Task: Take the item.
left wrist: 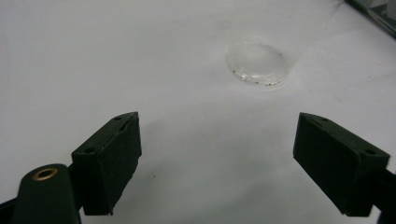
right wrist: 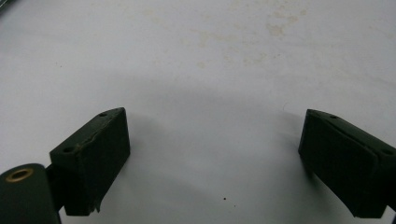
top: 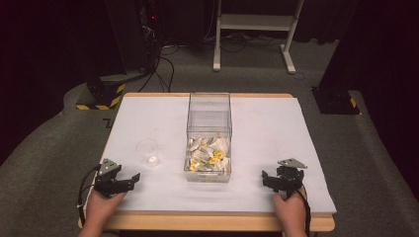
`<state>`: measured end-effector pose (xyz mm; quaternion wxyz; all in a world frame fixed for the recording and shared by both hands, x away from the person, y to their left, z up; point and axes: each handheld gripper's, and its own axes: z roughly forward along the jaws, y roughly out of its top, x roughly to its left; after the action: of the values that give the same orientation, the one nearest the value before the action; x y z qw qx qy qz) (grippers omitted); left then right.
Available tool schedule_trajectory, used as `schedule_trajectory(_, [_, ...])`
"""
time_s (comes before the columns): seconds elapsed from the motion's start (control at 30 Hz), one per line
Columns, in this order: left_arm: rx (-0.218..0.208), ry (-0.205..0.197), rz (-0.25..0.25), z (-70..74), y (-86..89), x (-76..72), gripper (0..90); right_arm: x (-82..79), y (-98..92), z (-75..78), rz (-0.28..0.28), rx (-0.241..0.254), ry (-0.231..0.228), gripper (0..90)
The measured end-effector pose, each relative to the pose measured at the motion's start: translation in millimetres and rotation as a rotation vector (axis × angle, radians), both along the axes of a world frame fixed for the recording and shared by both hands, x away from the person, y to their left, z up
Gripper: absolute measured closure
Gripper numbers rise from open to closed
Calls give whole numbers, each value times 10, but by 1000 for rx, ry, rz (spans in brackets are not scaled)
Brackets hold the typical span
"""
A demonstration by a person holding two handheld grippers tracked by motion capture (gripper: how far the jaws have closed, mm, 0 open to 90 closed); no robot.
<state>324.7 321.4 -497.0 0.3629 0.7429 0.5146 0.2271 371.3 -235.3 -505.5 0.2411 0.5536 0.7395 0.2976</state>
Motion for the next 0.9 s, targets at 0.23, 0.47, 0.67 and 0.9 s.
schedule_trajectory(0.23, [-3, -22, -30, 52, -85, -12, 157, 2, -5, 0, 4, -1, 0, 88])
schedule_trajectory(0.47, [-14, -41, -55, 94, -180, -37, 157, 0, -2, 1, 1, 2, 2, 88])
schedule_trajectory(0.67, [-24, -53, -77, 126, -244, -43, 157, 1, -4, 1, 2, 0, 1, 88])
schedule_trajectory(0.9, [-36, -55, -90, 140, -311, -50, 158, 1, -3, 1, 2, 1, 1, 88])
